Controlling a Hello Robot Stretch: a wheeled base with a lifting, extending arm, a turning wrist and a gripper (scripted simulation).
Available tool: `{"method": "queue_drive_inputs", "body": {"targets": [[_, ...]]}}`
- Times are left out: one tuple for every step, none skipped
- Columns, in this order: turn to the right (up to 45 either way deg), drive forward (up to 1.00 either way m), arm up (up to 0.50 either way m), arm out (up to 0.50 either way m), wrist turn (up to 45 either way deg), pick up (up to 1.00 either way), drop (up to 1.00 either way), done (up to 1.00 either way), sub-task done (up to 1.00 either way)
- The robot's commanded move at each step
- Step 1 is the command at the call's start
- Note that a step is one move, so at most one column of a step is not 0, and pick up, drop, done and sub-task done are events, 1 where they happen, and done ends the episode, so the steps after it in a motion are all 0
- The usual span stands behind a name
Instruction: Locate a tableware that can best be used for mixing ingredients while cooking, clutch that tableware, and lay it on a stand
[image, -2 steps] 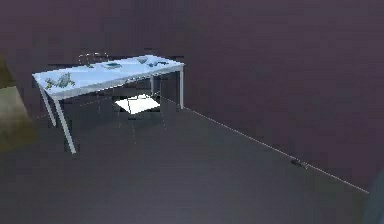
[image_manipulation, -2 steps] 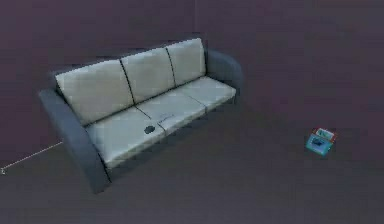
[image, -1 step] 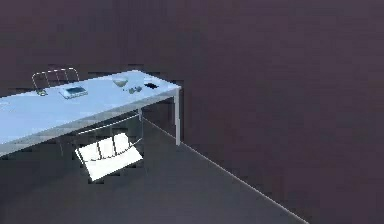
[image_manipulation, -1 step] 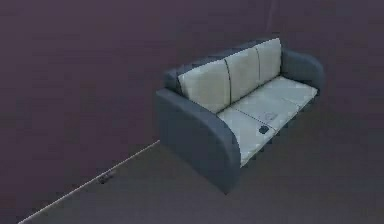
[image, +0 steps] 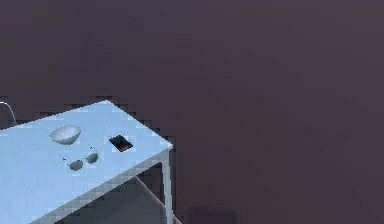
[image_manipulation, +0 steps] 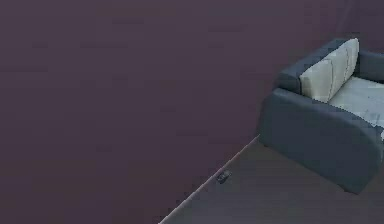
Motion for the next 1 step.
{"method": "queue_drive_inputs", "body": {"targets": [[0.0,0.35,0.00,0.00,0.0,0.00,0.00,0.00,0.00]]}}
